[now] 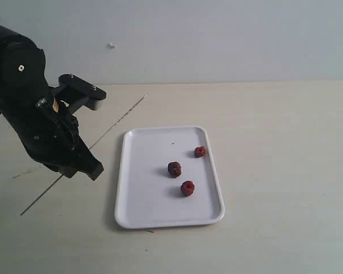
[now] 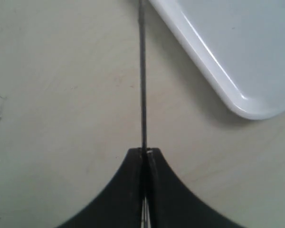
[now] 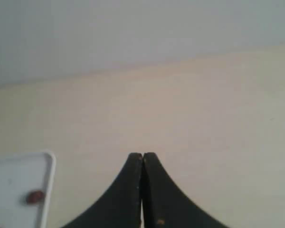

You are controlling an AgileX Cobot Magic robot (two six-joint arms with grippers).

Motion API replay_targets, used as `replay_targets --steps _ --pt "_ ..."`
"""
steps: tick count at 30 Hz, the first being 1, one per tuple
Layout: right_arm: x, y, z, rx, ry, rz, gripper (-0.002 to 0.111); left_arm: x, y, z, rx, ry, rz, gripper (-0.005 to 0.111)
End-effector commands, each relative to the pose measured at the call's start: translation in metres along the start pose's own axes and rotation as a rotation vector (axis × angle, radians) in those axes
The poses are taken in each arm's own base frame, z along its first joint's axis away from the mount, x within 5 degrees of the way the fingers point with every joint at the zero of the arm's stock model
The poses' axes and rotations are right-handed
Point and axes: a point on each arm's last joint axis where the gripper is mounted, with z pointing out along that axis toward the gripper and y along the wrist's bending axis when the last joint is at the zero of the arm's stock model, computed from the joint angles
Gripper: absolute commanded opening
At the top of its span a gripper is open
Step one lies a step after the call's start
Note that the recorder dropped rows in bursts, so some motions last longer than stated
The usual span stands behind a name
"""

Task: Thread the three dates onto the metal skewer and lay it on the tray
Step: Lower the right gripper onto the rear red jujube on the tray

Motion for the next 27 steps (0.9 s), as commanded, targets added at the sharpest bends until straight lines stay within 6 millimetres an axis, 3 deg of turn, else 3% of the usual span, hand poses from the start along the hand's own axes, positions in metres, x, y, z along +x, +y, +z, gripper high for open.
replay_targets --steps 1,5,9,12,15,16,20,27 --pt "-0.015 0.014 0.061 -0.100 0.325 -0.128 0.000 -0.001 0.001 -0.005 0.001 -0.015 -0.003 0.000" --pt "-0.025 0.042 0.117 -0.279 0.572 -0.303 0.000 -0.001 0.001 -0.005 -0.001 -0.013 0.008 0.000" --pt "-0.025 0.079 0.157 -0.317 0.672 -0.438 0.000 -0.001 0.001 -0.005 -0.001 -0.013 0.027 0.000" --pt "-0.012 0.111 0.178 -0.333 0.729 -0.521 0.004 -0.001 0.001 -0.005 -0.003 -0.011 0.030 0.000" --pt "0.007 0.140 0.193 -0.367 0.804 -0.613 0.014 -0.001 0.002 -0.005 -0.013 -0.007 0.038 0.000" --pt "0.019 0.150 0.200 -0.338 0.858 -0.699 0.022 0.001 0.003 -0.005 -0.022 0.010 0.045 0.000" --pt "0.034 0.155 0.211 -0.318 0.883 -0.753 0.043 0.003 0.005 -0.005 -0.047 0.029 0.061 0.000" --pt "0.043 0.161 0.224 -0.398 0.833 -0.760 0.046 0.002 0.005 -0.005 -0.047 0.027 0.059 0.000"
